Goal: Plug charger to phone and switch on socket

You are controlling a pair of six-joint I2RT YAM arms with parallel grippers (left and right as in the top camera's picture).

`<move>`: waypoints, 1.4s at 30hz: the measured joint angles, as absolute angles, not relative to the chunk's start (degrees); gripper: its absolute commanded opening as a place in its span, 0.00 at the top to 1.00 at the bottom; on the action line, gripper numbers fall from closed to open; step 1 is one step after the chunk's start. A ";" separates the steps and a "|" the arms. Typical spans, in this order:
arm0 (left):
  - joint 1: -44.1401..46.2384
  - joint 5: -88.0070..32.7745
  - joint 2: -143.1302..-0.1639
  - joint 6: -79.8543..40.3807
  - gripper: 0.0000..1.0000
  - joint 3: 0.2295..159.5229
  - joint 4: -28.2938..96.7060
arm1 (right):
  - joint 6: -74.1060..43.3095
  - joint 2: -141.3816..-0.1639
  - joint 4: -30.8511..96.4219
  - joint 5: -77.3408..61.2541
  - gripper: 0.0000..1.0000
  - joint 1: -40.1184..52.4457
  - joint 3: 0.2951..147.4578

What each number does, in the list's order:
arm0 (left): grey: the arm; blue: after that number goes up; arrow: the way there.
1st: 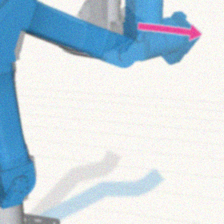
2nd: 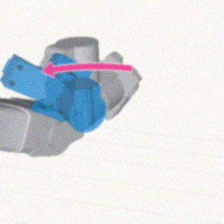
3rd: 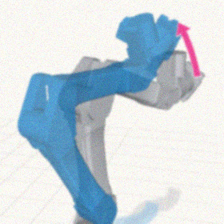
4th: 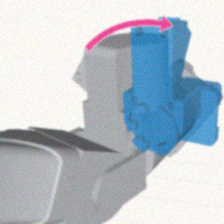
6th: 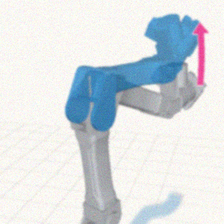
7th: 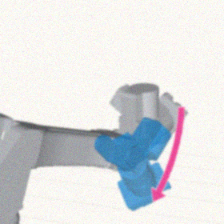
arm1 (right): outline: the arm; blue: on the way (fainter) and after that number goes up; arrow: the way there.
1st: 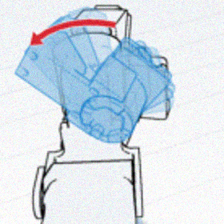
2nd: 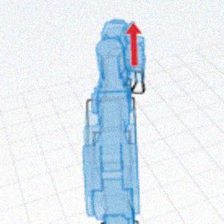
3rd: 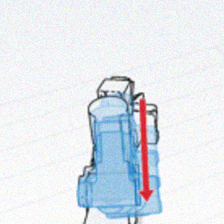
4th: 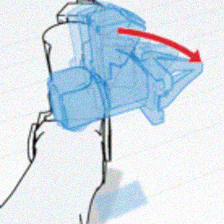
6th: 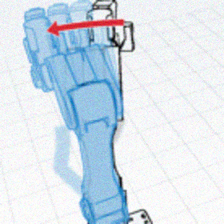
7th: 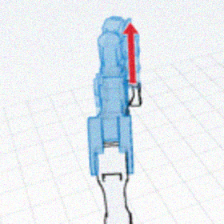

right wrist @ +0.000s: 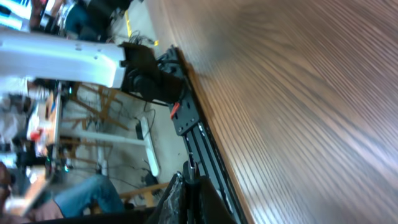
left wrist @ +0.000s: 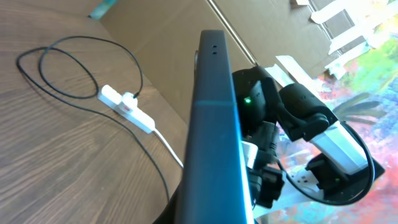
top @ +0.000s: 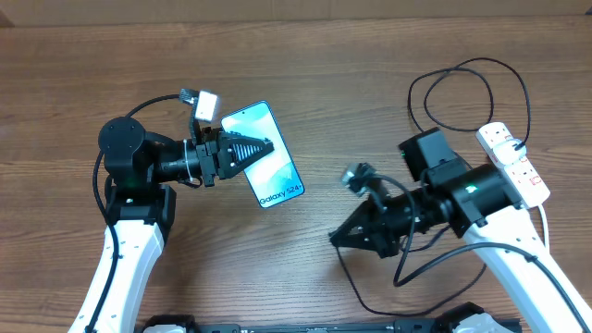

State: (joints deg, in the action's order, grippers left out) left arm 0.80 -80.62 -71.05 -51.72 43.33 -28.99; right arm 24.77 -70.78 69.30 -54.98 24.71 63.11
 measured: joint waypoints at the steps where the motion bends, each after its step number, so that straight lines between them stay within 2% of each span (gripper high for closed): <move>1: 1.13 -80.60 -71.05 -52.01 0.96 43.33 -29.06 | 24.47 -70.78 68.03 -55.13 0.96 25.47 63.11; 10: 6.35 -81.80 -71.05 -52.38 0.96 43.33 -30.50 | 19.46 -73.49 57.91 -55.42 0.96 29.30 63.09; 21: 6.35 -84.49 -71.29 -52.38 0.96 43.33 -30.50 | 17.93 -74.81 57.10 -55.05 0.96 29.30 63.09; 42: 6.79 -81.93 -77.38 -52.82 0.96 43.33 -30.02 | 16.51 -74.81 57.06 -55.51 0.96 29.32 63.09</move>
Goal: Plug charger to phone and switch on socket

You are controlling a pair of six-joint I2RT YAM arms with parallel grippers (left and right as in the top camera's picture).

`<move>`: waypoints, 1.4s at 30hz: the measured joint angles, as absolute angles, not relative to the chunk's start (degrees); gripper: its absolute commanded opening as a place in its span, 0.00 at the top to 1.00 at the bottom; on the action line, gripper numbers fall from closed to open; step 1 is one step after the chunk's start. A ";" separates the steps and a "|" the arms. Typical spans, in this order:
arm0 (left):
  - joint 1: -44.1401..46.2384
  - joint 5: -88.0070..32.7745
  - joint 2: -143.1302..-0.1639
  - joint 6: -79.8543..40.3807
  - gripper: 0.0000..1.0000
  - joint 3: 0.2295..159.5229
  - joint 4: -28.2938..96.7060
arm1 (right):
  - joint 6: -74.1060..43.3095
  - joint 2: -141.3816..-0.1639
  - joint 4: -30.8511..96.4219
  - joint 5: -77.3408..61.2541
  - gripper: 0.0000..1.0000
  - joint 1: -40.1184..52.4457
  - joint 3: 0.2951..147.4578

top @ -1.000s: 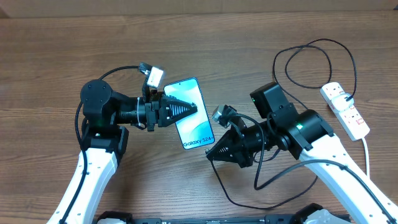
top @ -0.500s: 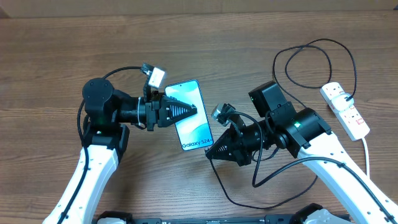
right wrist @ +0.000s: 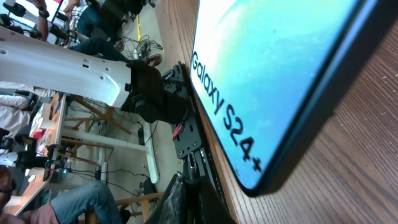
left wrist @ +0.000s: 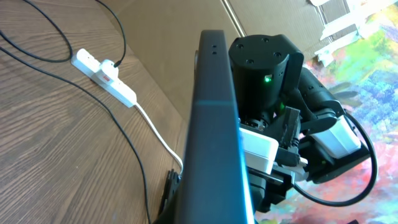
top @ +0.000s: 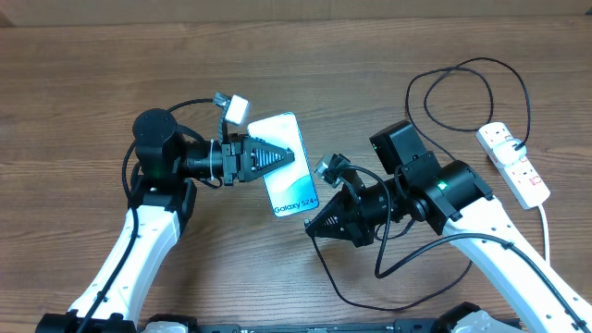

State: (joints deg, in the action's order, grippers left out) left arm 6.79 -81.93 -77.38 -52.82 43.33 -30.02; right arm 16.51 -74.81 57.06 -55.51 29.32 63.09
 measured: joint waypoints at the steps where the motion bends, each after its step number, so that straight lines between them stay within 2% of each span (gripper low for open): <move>1: 6.79 -81.67 -77.38 -52.86 0.96 43.33 -30.02 | 16.47 -74.81 57.01 -55.51 0.96 29.30 63.09; 22: 7.53 -80.75 -77.41 -59.64 0.96 43.31 -36.51 | 14.59 -74.81 54.00 -55.22 0.96 29.30 63.09; 42: 7.86 -80.18 -77.43 -56.95 0.96 43.33 -36.86 | 11.33 -74.81 52.53 -51.20 0.96 29.30 63.09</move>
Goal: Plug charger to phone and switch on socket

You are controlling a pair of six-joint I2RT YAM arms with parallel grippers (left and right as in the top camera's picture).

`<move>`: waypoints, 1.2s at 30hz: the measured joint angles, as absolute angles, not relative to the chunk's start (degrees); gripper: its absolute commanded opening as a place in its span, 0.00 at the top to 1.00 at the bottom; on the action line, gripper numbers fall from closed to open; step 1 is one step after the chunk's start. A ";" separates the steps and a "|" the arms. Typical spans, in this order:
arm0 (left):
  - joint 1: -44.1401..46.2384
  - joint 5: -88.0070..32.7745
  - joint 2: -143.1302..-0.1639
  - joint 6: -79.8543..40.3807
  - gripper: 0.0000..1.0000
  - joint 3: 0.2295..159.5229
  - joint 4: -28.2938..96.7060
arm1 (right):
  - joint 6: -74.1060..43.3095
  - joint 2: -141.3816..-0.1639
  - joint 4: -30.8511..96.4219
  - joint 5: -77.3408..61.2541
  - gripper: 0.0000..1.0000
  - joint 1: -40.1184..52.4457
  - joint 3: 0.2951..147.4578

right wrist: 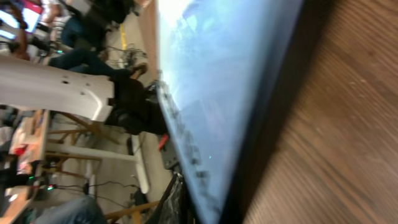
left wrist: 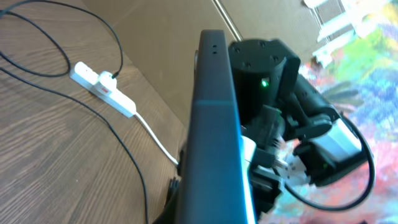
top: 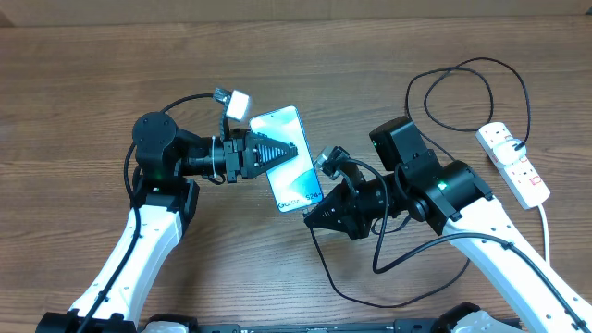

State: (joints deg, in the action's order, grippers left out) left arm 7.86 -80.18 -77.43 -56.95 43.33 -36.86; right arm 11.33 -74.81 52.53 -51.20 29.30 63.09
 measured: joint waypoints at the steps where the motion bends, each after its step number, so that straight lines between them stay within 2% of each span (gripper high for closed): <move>1: 7.77 -80.82 -77.43 -56.55 0.96 43.33 -36.86 | 10.92 -74.81 52.51 -50.00 0.96 29.34 63.09; 3: 6.87 -81.36 -77.52 -55.31 0.96 43.31 -36.88 | 9.21 -74.78 52.77 -45.93 0.96 29.54 63.09; 13: -0.89 -86.87 -77.56 -53.98 0.96 43.33 -36.86 | -7.31 -76.64 53.56 -8.67 0.96 29.65 63.09; 22: -1.28 -88.27 -77.56 -53.78 0.96 43.33 -36.86 | -12.05 -95.96 45.76 -0.56 0.95 29.63 62.61; 26: -1.28 -89.06 -77.56 -53.78 0.96 43.33 -36.86 | -13.65 -99.61 42.63 0.25 0.86 29.61 62.30; 28: -1.28 -89.25 -77.54 -53.78 0.96 43.33 -36.86 | -13.91 -100.05 42.06 0.25 0.73 29.63 62.33; 33: -1.28 -89.45 -77.56 -53.78 0.96 43.33 -36.86 | -14.70 -100.95 40.82 0.01 0.58 29.61 62.33; 36: -1.28 -89.45 -77.56 -53.80 0.96 43.33 -36.84 | -15.46 -101.06 40.38 -0.03 0.41 29.63 62.30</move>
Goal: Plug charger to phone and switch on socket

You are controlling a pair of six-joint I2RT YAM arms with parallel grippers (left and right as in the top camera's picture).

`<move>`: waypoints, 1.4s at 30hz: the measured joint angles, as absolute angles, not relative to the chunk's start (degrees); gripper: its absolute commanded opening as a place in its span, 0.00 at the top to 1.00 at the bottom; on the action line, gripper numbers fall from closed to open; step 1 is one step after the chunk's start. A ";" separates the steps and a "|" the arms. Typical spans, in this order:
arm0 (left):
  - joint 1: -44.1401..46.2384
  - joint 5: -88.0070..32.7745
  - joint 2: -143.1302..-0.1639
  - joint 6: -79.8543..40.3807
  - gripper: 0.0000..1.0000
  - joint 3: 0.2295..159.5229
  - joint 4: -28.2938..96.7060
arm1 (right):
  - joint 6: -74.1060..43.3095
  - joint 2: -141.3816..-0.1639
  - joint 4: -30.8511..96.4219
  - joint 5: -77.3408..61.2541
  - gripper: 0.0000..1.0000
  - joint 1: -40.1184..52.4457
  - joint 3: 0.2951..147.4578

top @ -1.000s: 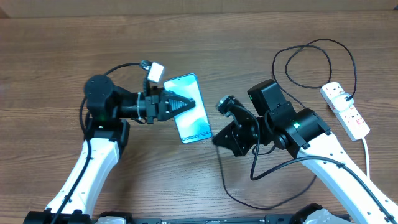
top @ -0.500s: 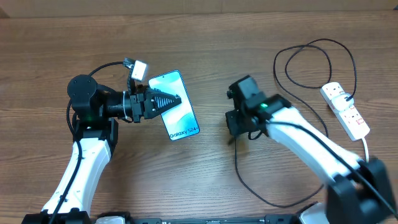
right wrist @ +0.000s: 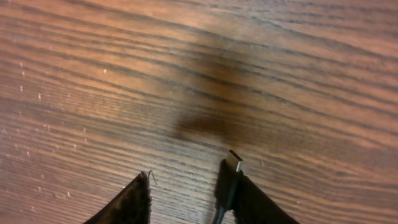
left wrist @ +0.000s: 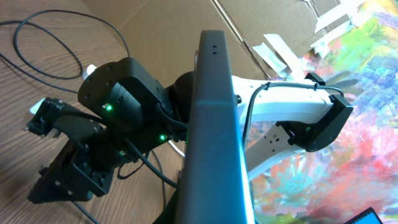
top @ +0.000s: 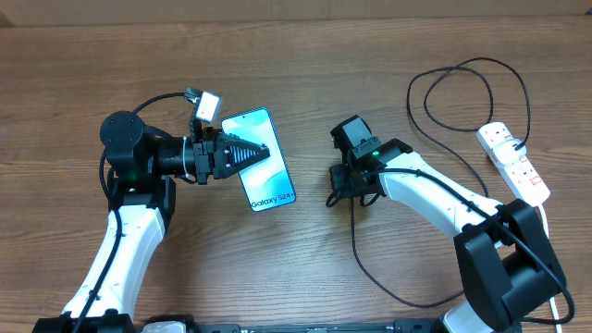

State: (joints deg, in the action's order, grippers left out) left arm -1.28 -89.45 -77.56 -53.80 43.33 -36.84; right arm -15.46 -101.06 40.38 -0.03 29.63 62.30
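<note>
The phone (top: 261,159), its lit screen reading Galaxy S24+, is held above the table with my left gripper (top: 239,153) shut on it; the left wrist view shows it edge-on (left wrist: 214,124). My right gripper (top: 344,196) points down at the table to the phone's right. Its fingers (right wrist: 138,196) stand apart, so the right gripper (right wrist: 189,182) is open. The black USB-C plug (right wrist: 234,160) lies along the inside of the right-hand finger. Its cable (top: 356,245) trails toward the front. The white power strip (top: 514,163) lies at the far right.
The black cable loops widely at the back right (top: 462,88) and runs into a plug on the power strip. More cable curves along the front of the wooden table (top: 92,55). My right arm (top: 435,199) stretches across the right half.
My right gripper was shut with the plug at the phone's lower edge; now it is open, further right and pointing down at the table. The left arm has drawn the phone back left.
My right gripper was shut on the cable end, well to the right of the phone held in the left gripper. The two then stood closer, then met at the phone's bottom edge. Now they are apart, the right gripper open, the plug beside its finger.
</note>
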 measured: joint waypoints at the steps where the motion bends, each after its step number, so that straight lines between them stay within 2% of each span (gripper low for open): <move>1: -1.28 -89.45 -77.54 -53.80 0.96 43.33 -36.77 | -15.29 -101.06 40.38 -0.05 0.34 29.61 62.30; 3: -1.28 -89.43 -77.56 -53.80 0.96 43.33 -36.40 | -15.81 -101.06 40.36 0.01 0.00 29.63 62.30; 19: -1.28 -89.43 -77.56 -53.82 0.96 43.33 -35.57 | -27.64 -101.12 42.41 5.98 0.00 29.26 62.30; 21: -1.28 -89.45 -77.56 -53.80 0.96 43.33 -35.57 | -28.86 -101.58 42.41 5.63 0.03 28.71 62.30; 23: -1.28 -89.43 -77.56 -53.82 0.96 43.31 -35.57 | -29.65 -102.35 42.37 5.28 0.12 28.16 62.30; 25: -1.28 -89.45 -77.56 -53.82 0.96 43.33 -35.57 | -30.24 -103.31 42.00 4.89 0.30 27.79 62.30; 28: -1.28 -89.45 -77.56 -53.82 0.96 43.33 -35.57 | -30.24 -103.79 41.93 4.38 0.48 27.73 62.15; 29: -1.28 -89.43 -77.56 -53.82 0.96 43.33 -35.57 | -30.11 -103.79 41.65 4.16 0.51 27.75 62.04; 36: -1.28 -89.45 -77.56 -53.82 0.96 43.33 -35.57 | -29.98 -103.28 38.61 2.31 0.50 26.92 58.92; 42: -1.28 -89.45 -77.56 -53.82 0.96 43.33 -35.57 | -28.58 -102.19 36.67 -1.13 0.54 25.02 57.32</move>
State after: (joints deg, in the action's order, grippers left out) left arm -1.28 -89.45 -77.56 -53.82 43.33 -35.57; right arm -28.58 -102.19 36.67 -1.13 25.02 57.32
